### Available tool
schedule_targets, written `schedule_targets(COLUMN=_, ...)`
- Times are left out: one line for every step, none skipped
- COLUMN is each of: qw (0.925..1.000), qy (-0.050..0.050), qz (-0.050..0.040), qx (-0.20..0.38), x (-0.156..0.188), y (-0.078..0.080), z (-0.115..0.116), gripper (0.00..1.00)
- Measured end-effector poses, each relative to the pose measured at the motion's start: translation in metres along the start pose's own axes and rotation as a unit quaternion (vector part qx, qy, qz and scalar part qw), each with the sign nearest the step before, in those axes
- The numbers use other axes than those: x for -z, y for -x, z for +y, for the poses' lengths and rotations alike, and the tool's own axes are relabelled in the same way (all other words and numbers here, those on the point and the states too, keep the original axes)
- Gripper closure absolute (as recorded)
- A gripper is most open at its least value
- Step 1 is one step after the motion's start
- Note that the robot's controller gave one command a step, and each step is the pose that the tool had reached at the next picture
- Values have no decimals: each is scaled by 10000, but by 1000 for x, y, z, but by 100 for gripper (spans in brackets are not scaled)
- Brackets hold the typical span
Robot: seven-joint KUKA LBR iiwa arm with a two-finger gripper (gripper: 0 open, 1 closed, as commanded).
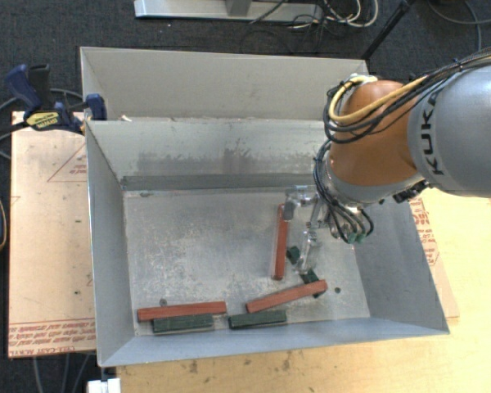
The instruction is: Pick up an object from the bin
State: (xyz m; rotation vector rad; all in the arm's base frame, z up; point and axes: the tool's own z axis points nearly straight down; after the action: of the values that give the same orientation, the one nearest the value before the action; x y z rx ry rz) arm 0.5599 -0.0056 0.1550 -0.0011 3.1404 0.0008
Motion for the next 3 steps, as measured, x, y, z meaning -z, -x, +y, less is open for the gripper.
schedule_targets(qw=9963, qy=4, qz=4, qx=865, x=-73, y=34, z=-19, gripper=0)
schedule_targets(qw=9180, qy=2, qz=-2, qx=3966, x=-41, y=-4, z=-30, gripper=0)
schedule_targets(qw=8033, qy=17, qz=13, qx=5956, x=-59, y=-41, z=-20, gripper=0)
